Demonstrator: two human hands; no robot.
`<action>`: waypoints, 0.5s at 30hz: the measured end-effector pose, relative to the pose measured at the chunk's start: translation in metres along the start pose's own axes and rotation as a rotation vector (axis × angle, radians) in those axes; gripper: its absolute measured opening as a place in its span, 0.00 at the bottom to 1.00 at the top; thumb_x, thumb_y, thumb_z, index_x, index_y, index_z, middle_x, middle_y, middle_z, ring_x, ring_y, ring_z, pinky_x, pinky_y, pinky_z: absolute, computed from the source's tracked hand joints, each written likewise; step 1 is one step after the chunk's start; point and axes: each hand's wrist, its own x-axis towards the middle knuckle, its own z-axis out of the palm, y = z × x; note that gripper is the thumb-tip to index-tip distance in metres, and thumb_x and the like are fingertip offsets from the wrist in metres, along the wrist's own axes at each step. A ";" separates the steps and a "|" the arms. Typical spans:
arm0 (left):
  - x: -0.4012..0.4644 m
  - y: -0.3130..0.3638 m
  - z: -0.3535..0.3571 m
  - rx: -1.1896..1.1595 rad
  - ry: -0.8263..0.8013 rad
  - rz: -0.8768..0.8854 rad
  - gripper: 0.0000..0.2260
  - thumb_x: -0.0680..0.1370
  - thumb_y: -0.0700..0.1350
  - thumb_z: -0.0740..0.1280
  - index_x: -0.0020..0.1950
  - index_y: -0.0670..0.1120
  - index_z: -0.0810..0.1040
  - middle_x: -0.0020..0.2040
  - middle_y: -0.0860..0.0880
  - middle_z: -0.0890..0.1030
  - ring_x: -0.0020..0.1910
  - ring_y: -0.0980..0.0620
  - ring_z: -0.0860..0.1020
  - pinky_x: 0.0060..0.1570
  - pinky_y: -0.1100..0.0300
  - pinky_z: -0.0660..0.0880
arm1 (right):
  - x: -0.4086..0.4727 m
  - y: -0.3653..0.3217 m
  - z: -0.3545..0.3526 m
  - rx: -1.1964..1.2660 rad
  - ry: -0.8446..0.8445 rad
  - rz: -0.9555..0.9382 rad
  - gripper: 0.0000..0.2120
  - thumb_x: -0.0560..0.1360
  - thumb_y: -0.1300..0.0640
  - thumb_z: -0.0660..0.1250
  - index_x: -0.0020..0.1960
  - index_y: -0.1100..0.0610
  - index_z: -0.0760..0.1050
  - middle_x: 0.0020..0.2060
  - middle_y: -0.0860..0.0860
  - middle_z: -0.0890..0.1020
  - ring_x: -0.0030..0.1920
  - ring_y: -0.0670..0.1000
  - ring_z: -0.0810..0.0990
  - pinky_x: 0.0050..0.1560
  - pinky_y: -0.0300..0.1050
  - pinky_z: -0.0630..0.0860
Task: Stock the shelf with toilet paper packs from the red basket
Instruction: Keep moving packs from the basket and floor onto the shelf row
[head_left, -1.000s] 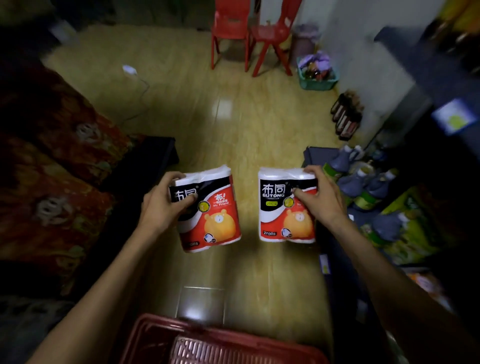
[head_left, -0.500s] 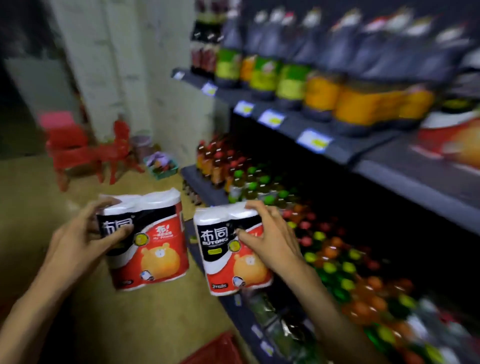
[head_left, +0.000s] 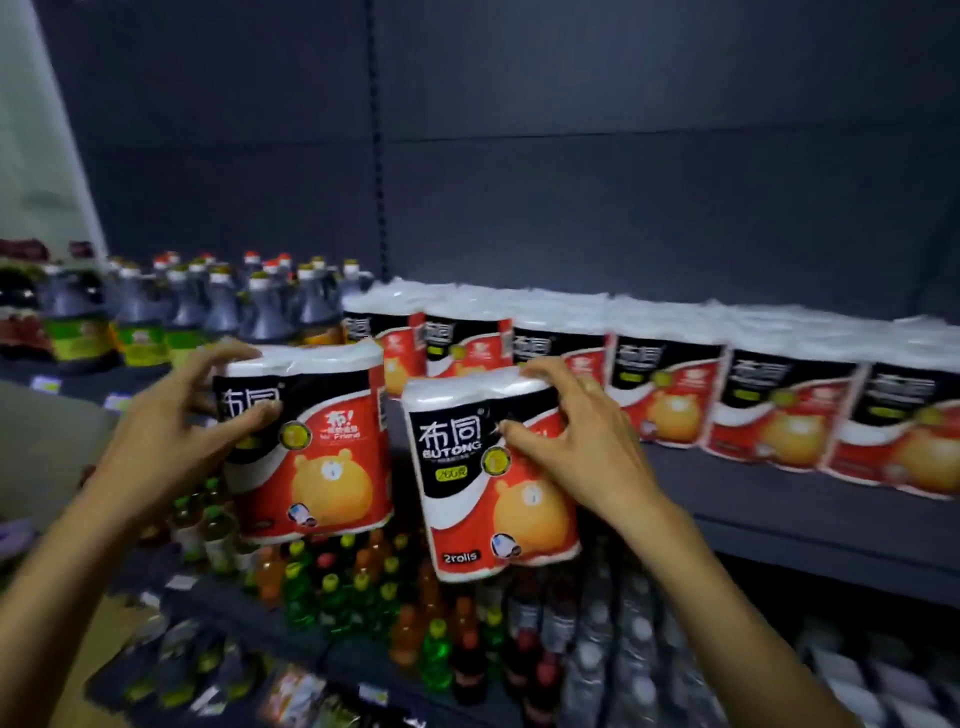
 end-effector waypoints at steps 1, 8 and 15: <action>0.002 0.025 0.015 0.008 -0.011 0.031 0.21 0.70 0.50 0.75 0.53 0.70 0.70 0.44 0.59 0.79 0.40 0.61 0.79 0.33 0.72 0.74 | -0.008 0.015 -0.022 -0.011 0.022 0.033 0.24 0.70 0.40 0.69 0.62 0.36 0.64 0.58 0.50 0.74 0.58 0.54 0.75 0.50 0.45 0.70; -0.007 0.159 0.106 -0.043 -0.123 0.133 0.18 0.72 0.55 0.73 0.58 0.65 0.71 0.47 0.48 0.78 0.42 0.47 0.78 0.42 0.56 0.76 | -0.061 0.111 -0.144 -0.129 0.144 0.215 0.24 0.70 0.39 0.69 0.62 0.38 0.65 0.59 0.52 0.75 0.57 0.56 0.76 0.50 0.46 0.71; -0.006 0.233 0.174 -0.067 -0.180 0.232 0.20 0.72 0.58 0.71 0.62 0.61 0.71 0.50 0.51 0.76 0.43 0.48 0.77 0.44 0.48 0.76 | -0.098 0.167 -0.224 -0.173 0.236 0.309 0.24 0.69 0.40 0.69 0.62 0.40 0.66 0.60 0.53 0.76 0.58 0.56 0.75 0.52 0.49 0.71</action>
